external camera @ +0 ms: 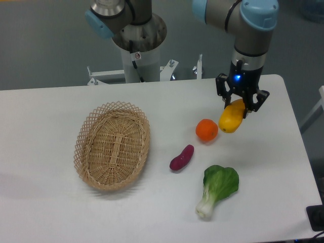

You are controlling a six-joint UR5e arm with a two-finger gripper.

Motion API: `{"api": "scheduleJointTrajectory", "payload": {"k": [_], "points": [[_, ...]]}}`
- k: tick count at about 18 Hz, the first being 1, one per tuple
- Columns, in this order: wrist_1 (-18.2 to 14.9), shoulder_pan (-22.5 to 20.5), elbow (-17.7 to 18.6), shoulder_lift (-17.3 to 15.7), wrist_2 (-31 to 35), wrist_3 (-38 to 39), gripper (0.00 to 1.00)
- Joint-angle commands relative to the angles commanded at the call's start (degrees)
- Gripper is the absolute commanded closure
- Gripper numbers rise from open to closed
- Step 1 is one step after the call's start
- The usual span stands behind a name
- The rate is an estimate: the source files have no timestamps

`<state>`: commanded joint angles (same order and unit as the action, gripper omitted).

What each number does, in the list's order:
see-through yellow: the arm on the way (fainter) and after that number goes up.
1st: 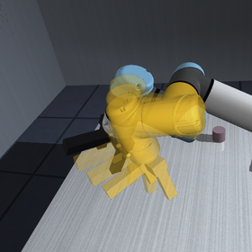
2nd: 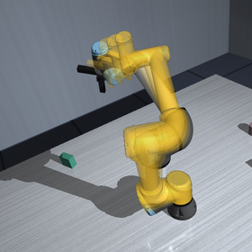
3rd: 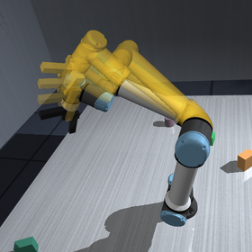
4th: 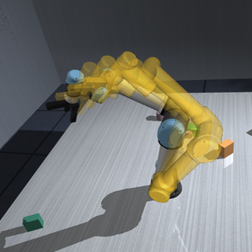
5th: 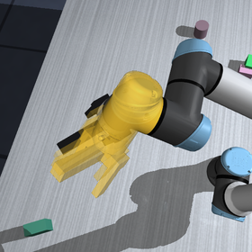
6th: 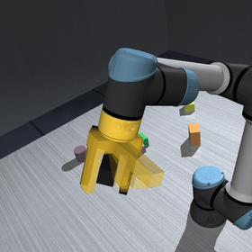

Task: Place the mango on the table
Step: 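Carry the held yellow mango sideways away from the orange with the gripper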

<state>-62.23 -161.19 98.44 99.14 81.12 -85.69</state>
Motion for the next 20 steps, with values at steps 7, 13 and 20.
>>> {"api": "scheduleJointTrajectory", "payload": {"k": [7, 13, 20], "points": [[0.35, -2.11, -1.58, 2.99, 0.09, -3.43, 0.67], [7.37, -2.90, -1.41, 7.03, 0.17, -3.70, 0.67], [16.34, -2.99, -1.06, 13.53, 0.17, -3.61, 0.67]]}}
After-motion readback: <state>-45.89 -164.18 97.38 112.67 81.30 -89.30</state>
